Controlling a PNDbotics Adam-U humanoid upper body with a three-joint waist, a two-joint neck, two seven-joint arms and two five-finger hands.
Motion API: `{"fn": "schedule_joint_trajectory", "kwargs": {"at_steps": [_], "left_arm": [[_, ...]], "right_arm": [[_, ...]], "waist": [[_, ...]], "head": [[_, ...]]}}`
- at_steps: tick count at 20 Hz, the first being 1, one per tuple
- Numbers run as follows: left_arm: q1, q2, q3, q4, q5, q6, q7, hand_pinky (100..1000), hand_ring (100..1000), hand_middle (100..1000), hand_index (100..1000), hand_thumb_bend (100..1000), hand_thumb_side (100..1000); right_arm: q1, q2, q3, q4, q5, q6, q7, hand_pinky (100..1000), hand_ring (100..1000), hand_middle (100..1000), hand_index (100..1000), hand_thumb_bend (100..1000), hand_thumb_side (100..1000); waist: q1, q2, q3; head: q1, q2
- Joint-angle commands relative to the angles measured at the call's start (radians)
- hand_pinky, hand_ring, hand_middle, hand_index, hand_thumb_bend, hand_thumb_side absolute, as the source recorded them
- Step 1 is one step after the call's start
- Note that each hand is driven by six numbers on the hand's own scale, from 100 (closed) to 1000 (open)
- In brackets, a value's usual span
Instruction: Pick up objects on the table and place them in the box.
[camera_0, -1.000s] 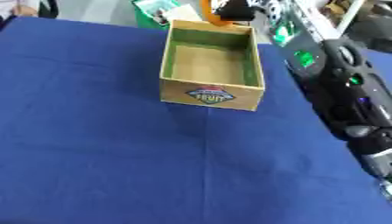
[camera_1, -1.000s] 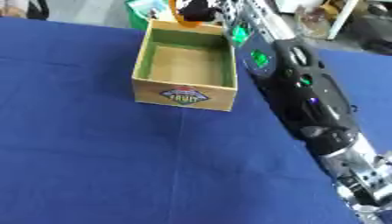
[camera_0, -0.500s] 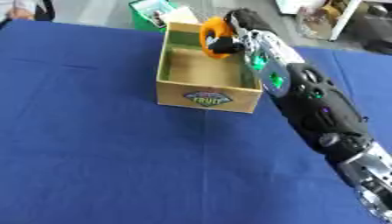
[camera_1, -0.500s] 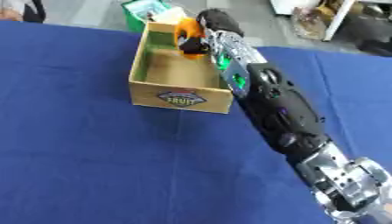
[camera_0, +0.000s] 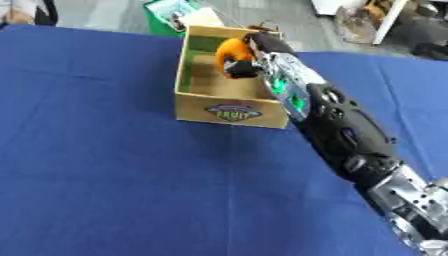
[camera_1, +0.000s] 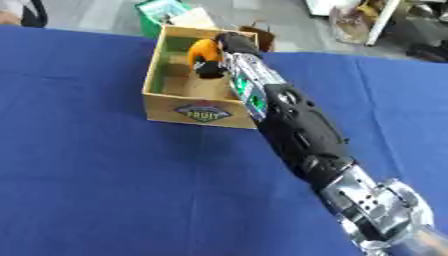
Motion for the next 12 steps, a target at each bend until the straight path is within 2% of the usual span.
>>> {"fn": "schedule_joint_trajectory", "kwargs": {"at_steps": [1, 2, 4, 6, 9, 12], "left_arm": [[-0.007, 0.008, -0.005, -0.022, 0.004, -0.001, -0.004, 470, 344, 410, 639, 100, 789], [-0.007, 0.008, -0.005, -0.022, 0.005, -0.001, -0.004, 470, 344, 410, 639, 100, 789], [-0.007, 0.009, -0.004, -0.022, 0.005, -0.001, -0.003, 470, 344, 410, 639, 100, 789], [-0.008, 0.009, -0.003, -0.022, 0.004, 0.000, -0.001, 470, 345, 410, 639, 100, 790], [-0.012, 0.010, -0.003, -0.022, 0.003, 0.001, 0.001, 470, 345, 411, 639, 100, 790], [-0.014, 0.012, -0.001, -0.022, 0.003, 0.000, 0.004, 471, 346, 411, 639, 100, 790]], "right_arm": [[-0.030, -0.005, -0.015, 0.004, 0.016, -0.006, 0.029, 862, 938, 742, 929, 372, 598], [-0.031, -0.004, -0.016, 0.006, 0.018, -0.003, 0.034, 873, 953, 741, 946, 483, 590], [-0.033, -0.009, -0.019, 0.001, 0.032, 0.011, 0.025, 879, 955, 705, 950, 624, 608], [-0.031, -0.023, -0.013, -0.027, 0.068, 0.028, -0.010, 882, 961, 700, 948, 692, 635], [-0.024, -0.041, -0.013, -0.073, 0.078, 0.037, -0.012, 878, 957, 692, 947, 719, 641], [-0.008, -0.071, -0.019, -0.151, 0.033, 0.044, -0.010, 867, 944, 668, 935, 647, 662]], "waist": [[0.007, -0.015, 0.001], [0.006, -0.016, 0.001], [0.005, -0.017, 0.003], [0.003, -0.018, 0.003], [-0.001, -0.020, 0.001], [-0.002, -0.022, 0.000]], "head": [[-0.002, -0.008], [-0.002, -0.008], [-0.004, -0.006], [-0.002, -0.006], [0.003, -0.008], [0.007, -0.012]]}}
